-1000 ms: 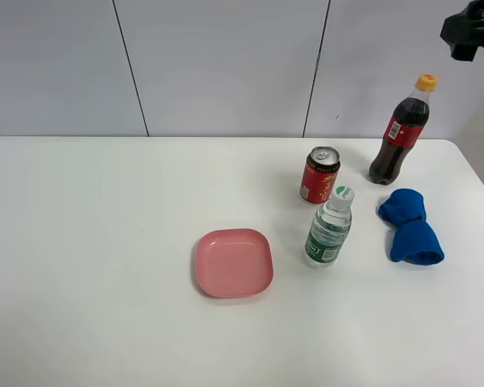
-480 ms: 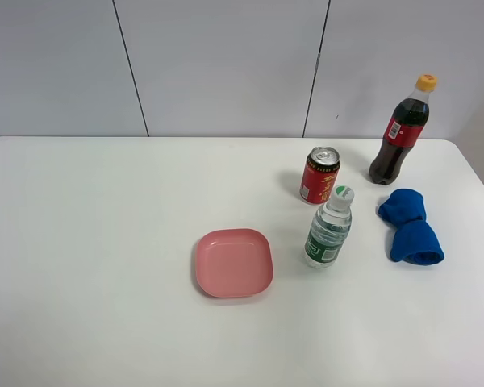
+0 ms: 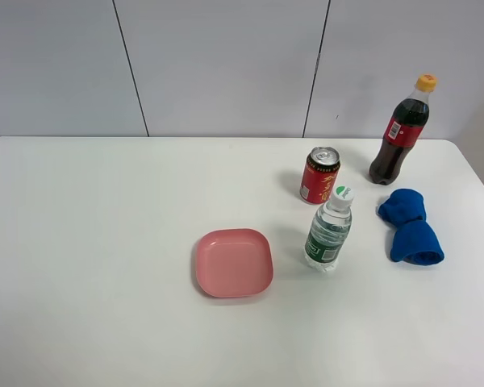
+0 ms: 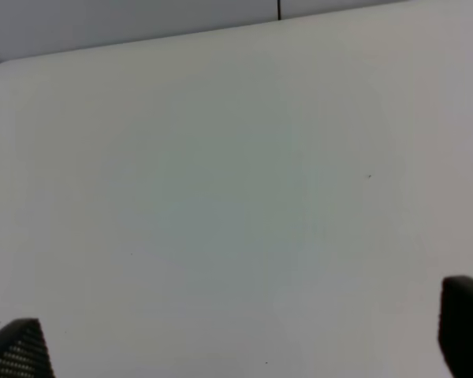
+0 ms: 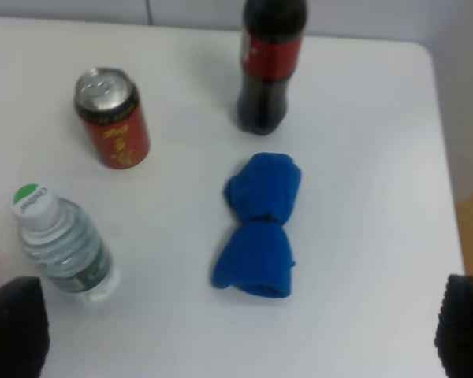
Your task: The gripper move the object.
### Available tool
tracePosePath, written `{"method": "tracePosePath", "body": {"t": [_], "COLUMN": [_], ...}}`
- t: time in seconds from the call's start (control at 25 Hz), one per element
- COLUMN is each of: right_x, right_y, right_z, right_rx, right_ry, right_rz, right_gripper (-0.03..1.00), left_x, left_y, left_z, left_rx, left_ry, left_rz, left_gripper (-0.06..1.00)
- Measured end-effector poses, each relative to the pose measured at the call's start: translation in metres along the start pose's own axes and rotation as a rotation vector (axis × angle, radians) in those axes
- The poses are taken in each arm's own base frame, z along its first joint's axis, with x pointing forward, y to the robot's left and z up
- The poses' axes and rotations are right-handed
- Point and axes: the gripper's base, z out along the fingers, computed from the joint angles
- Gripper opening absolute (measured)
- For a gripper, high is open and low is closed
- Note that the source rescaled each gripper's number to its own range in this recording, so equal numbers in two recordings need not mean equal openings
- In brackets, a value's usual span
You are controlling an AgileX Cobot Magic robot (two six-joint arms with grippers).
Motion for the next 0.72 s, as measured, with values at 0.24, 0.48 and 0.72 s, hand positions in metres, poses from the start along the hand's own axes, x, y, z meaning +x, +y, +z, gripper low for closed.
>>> {"method": "tracePosePath", "body": {"t": [0.24, 0.48, 0.72], "right_x": [0.018, 0.065, 0.117], "right_y": [-0.003, 0.002, 0.011], "right_z": [-0.035, -0.041, -0.028], "right_rx": [0.053, 0.055, 0.010], "right_ry": [-0.118, -0.157, -0.253], "right_rz": [-0.004, 0.019, 0.053], "right_gripper": [1.00, 1.00, 1.00], "left_x": [0.000, 0.000, 0.000], "left_y": [0.000, 0.000, 0.000], "left_z": [0.000, 0.000, 0.000], "left_rx": [0.000, 0.000, 0.000], "left_ry": [0.000, 0.000, 0.000], "left_rz": [0.000, 0.000, 0.000], "left_gripper": [1.00, 1.00, 1.00]}}
